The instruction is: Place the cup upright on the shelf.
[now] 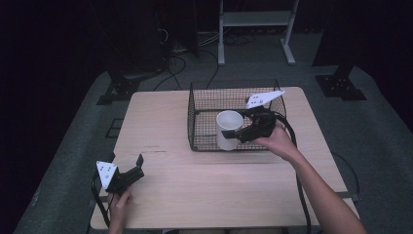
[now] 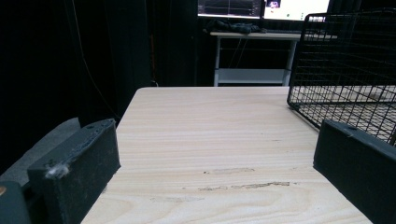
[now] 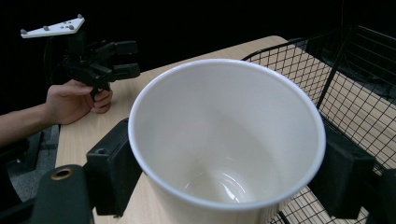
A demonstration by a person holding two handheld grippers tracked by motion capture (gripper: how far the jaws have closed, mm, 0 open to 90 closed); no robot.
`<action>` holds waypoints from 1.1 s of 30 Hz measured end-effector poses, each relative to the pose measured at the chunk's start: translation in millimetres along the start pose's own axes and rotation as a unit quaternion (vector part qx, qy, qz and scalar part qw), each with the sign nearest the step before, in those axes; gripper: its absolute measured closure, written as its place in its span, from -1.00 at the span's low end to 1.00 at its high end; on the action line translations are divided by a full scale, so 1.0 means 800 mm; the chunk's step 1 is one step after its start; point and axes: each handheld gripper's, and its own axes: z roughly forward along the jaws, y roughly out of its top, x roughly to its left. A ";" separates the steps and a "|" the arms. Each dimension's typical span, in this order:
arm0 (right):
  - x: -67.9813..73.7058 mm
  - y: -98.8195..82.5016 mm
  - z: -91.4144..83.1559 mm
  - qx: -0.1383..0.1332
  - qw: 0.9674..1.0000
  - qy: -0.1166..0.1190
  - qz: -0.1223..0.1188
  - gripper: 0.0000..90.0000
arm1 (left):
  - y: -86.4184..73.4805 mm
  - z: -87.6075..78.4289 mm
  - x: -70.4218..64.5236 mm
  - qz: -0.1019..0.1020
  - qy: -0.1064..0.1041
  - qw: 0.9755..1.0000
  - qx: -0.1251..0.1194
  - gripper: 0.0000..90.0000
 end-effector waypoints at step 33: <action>-0.031 0.035 0.021 0.006 1.000 -0.009 -0.001 -0.56 | 0.000 0.000 0.001 -0.003 -0.001 1.000 0.001 -1.00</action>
